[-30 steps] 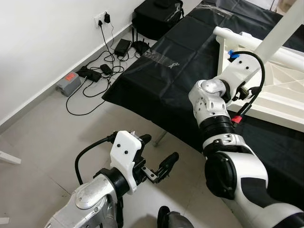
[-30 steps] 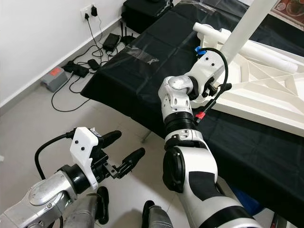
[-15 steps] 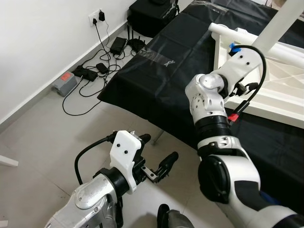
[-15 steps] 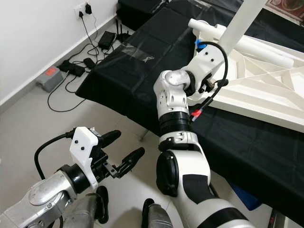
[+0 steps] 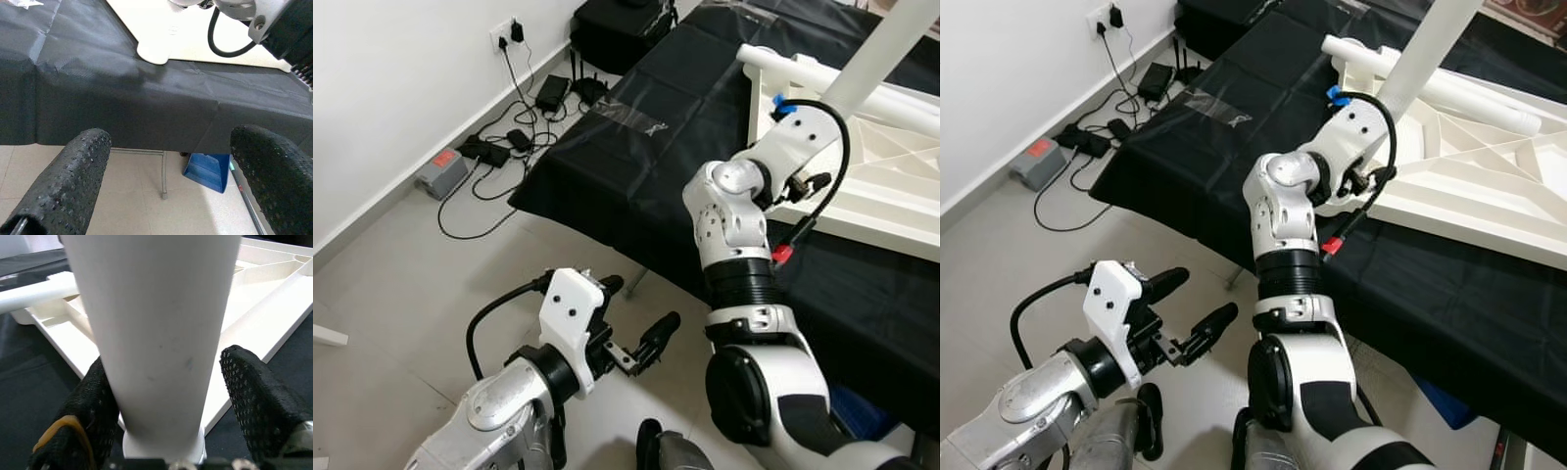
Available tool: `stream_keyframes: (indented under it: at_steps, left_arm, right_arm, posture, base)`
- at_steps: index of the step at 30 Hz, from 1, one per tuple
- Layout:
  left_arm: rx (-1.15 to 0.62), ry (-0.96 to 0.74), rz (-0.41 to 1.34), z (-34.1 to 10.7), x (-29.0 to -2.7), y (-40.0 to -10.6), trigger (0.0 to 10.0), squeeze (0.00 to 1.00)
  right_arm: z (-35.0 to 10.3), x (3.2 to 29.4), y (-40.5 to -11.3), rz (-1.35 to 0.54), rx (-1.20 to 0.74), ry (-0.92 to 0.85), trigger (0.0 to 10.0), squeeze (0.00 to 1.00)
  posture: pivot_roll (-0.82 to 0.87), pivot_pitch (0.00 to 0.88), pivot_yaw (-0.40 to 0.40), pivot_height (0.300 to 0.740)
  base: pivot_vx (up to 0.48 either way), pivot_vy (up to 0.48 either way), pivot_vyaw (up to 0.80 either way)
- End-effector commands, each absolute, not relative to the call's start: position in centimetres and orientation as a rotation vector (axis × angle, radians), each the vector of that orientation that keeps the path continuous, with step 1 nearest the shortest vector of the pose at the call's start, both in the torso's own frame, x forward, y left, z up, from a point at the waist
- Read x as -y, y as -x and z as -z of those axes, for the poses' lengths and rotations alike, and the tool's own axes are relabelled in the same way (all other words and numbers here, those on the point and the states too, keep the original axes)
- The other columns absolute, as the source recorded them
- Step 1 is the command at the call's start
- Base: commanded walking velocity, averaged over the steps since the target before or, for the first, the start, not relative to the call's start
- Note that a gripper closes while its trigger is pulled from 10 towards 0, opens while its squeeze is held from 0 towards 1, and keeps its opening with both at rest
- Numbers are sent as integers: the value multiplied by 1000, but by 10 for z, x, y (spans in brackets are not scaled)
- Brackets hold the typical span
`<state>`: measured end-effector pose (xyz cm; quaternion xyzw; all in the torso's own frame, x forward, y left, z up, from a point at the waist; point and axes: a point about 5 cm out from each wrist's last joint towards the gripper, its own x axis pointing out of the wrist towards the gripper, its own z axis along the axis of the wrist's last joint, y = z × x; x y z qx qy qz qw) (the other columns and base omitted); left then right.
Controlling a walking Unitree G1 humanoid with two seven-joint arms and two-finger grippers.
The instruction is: Building children table
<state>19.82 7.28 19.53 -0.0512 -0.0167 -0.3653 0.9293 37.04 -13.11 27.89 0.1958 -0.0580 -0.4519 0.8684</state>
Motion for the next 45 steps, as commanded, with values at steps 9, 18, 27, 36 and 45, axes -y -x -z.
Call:
stream_keyframes:
  at_steps: [9,18,27,36,45]
  left_arm:
    - [20,121,761,-192,-71,-197,10000,0]
    - [18,119,764,-191,-70,-197,10000,0]
    - [20,123,758,-192,-71,-198,10000,0]
    - [21,122,761,-191,-70,-198,10000,0]
    - [24,122,755,-191,-71,-200,10000,0]
  right_arm:
    - [-275,127,-359,905,103,-394,10000,0]
    - [-269,120,-350,839,87,-379,10000,0]
    - [-259,105,-342,746,57,-354,10000,0]
    - [-259,101,-340,683,59,-357,10000,0]
    - [-247,92,-335,499,33,-337,10000,0]
  posture:
    - [171,306,-106,740]
    - [163,308,-103,740]
    - [164,306,-104,740]
    - [161,306,-102,740]
    - [156,301,-103,740]
  base:
    - [0,0,0]
    - [0,0,0]
    - [0,0,0]
    - [0,0,0]
    - [0,0,0]
